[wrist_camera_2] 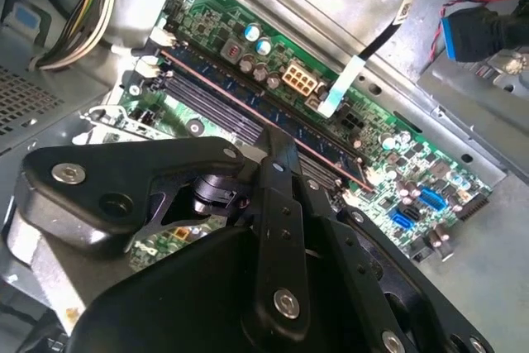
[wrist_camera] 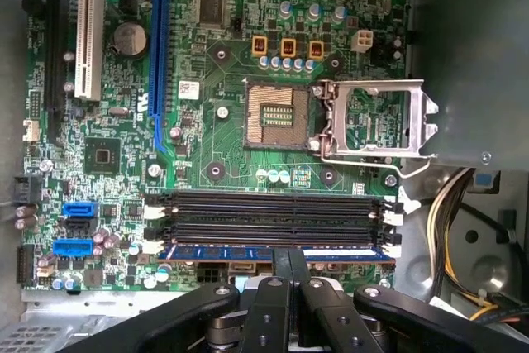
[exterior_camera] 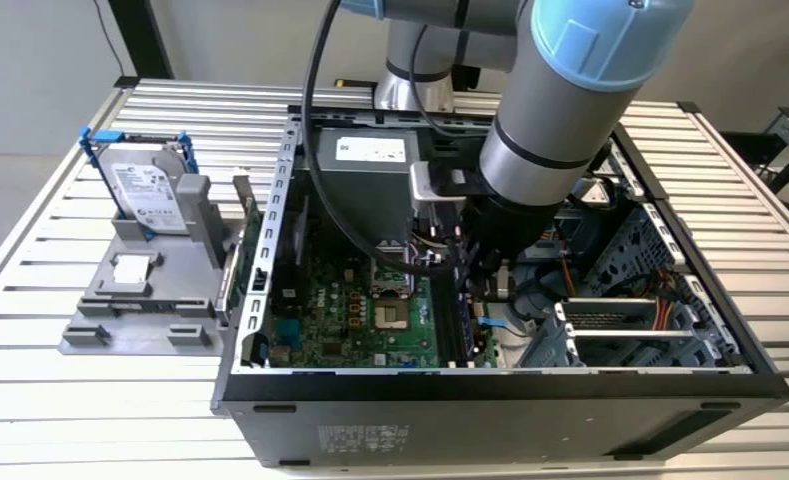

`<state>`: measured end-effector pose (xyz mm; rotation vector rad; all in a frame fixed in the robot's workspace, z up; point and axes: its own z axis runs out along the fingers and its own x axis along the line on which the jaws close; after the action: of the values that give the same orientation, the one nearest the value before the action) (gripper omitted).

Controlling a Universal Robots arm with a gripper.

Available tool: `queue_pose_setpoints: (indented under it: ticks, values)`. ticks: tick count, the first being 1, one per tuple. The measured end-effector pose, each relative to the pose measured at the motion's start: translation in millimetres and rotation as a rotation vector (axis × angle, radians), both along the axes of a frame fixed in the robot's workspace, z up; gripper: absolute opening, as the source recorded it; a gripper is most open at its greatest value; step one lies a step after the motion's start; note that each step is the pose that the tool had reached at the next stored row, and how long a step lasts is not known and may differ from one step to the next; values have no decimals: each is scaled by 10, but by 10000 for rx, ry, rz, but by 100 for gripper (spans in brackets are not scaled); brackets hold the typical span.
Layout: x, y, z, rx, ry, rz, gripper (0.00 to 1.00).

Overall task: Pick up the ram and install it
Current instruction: 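Press down the ram until it locks into place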

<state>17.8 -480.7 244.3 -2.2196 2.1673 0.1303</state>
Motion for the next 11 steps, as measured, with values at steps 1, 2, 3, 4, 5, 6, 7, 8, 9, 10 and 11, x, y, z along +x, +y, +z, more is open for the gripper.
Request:
queue_pose_setpoints:
  ticks: [1, 2, 3, 4, 5, 6, 7, 8, 9, 10, 11]
  values:
    - [0, 0, -13, -2, -3, 0, 0]
    - [0, -1, -30, -3, -5, 0, 0]
    - [0, -1, -49, -2, -6, 0, 0]
    - [0, -1, -66, -1, -7, 0, 0]
    - [0, -1, -84, -1, -7, 0, 0]
    - [0, -1, -104, -2, -7, -1, 0]
    - [0, -1, -122, -3, -6, -1, 0]
    - [0, -1, -140, -2, -6, -1, 0]
    - [0, -1, -157, -3, -6, -1, 0]
    - [0, -1, -176, -2, -6, -1, 0]
    - [0, -1, -194, -1, -6, -1, 0]
